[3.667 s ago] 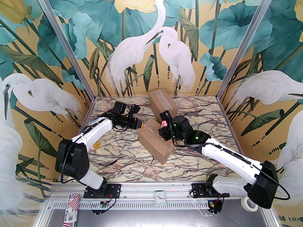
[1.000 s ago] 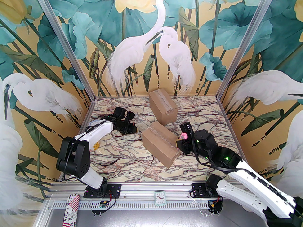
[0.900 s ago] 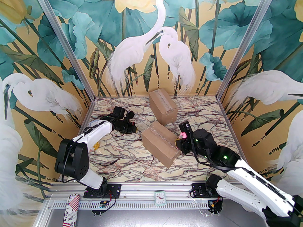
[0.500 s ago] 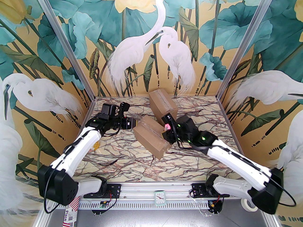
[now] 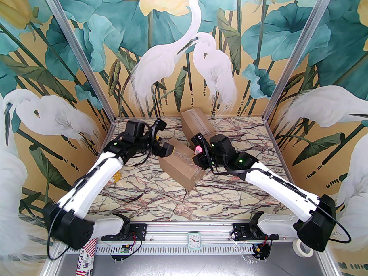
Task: Unpack the express box
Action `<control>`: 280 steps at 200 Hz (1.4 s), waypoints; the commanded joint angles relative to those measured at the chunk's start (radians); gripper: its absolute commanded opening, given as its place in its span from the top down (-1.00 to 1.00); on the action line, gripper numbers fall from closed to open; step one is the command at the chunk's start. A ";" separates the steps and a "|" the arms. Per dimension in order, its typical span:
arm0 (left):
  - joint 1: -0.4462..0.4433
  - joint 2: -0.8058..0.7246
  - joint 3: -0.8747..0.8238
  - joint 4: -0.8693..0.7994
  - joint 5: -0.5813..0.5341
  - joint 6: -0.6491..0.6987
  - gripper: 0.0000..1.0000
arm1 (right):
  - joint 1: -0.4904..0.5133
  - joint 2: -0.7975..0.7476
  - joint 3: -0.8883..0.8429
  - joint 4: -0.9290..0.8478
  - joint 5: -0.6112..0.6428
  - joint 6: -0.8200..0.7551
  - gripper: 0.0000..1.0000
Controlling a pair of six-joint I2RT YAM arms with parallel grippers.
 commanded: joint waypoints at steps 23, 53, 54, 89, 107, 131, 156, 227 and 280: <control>-0.006 0.149 0.015 0.048 -0.077 -0.049 -0.94 | -0.003 -0.031 -0.035 0.061 0.022 0.012 1.00; -0.007 0.200 -0.003 0.025 -0.149 -0.058 -0.93 | -0.003 -0.057 -0.053 0.069 0.037 0.019 1.00; -0.007 0.201 -0.003 0.025 -0.152 -0.058 -0.93 | -0.003 -0.059 -0.054 0.070 0.037 0.019 1.00; -0.004 0.227 -0.039 -0.004 -0.210 -0.078 -0.93 | -0.005 -0.124 -0.088 0.113 0.100 0.045 1.00; 0.004 0.230 -0.059 -0.004 -0.205 -0.102 -0.92 | -0.004 -0.168 -0.112 0.157 0.140 0.067 1.00; 0.011 0.209 -0.072 -0.015 -0.209 -0.133 -0.91 | -0.012 -0.215 -0.133 0.187 0.198 0.107 1.00; 0.014 0.148 -0.097 -0.011 -0.194 -0.188 -0.92 | -0.052 -0.252 -0.165 0.142 0.217 0.205 1.00; 0.064 0.012 -0.198 0.007 -0.046 -0.357 -0.99 | -0.089 -0.294 -0.290 0.080 0.283 0.339 1.00; 0.055 -0.122 -0.247 0.027 -0.046 -0.317 -0.99 | -0.089 -0.066 -0.194 0.217 0.148 0.292 1.00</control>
